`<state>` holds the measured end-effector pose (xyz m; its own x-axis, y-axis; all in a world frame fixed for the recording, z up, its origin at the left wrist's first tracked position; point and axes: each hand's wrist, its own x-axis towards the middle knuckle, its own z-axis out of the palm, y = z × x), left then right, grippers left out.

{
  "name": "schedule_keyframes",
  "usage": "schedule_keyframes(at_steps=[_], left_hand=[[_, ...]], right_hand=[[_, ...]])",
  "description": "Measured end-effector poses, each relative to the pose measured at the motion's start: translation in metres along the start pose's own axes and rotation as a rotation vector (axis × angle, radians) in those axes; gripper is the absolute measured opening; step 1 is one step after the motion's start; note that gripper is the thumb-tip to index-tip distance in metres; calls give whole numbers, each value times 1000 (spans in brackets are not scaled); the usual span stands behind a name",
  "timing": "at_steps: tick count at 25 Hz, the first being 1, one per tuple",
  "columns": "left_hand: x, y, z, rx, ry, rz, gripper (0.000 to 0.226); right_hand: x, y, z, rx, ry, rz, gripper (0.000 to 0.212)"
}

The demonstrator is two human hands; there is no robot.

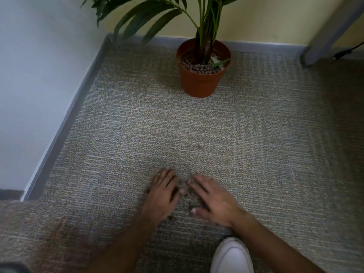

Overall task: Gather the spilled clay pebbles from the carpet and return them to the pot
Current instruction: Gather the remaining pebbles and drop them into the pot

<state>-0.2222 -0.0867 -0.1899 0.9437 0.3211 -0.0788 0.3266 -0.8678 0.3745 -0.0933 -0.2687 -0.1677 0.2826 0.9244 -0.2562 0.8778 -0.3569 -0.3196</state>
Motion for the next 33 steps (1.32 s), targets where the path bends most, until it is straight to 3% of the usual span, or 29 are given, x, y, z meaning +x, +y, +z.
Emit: schedule_keyframes(at_steps=[1, 3, 6, 10, 15, 17, 22, 28, 30, 33], left_hand=[[3, 1, -2, -3, 43, -11, 55], [1, -2, -7, 17, 156, -229, 59], [-19, -4, -9, 60, 108, -543, 74], [-29, 16, -6, 145, 26, -455, 72], [3, 36, -14, -116, -178, -332, 84], [19, 39, -19, -177, -200, -382, 85], [45, 37, -29, -341, -204, -653, 56], [46, 51, -16, -244, -198, -219, 11], [50, 52, -12, -264, -197, -189, 8], [53, 53, -7, -340, -219, -280, 8]], right_hand=[[-5, 7, -9, 30, 41, 80, 82], [-18, 23, -23, 57, 54, 249, 87], [-37, 33, -26, 39, -106, 421, 109], [-32, 3, -9, 115, -128, 410, 122], [7, -29, -2, 215, 16, 357, 95], [17, -30, -5, 217, 43, 338, 78], [25, -21, -11, 251, 96, 290, 37], [30, -20, -5, 283, 153, 280, 31], [33, -19, -5, 302, 172, 306, 30], [36, -16, -6, 448, 278, 358, 13]])
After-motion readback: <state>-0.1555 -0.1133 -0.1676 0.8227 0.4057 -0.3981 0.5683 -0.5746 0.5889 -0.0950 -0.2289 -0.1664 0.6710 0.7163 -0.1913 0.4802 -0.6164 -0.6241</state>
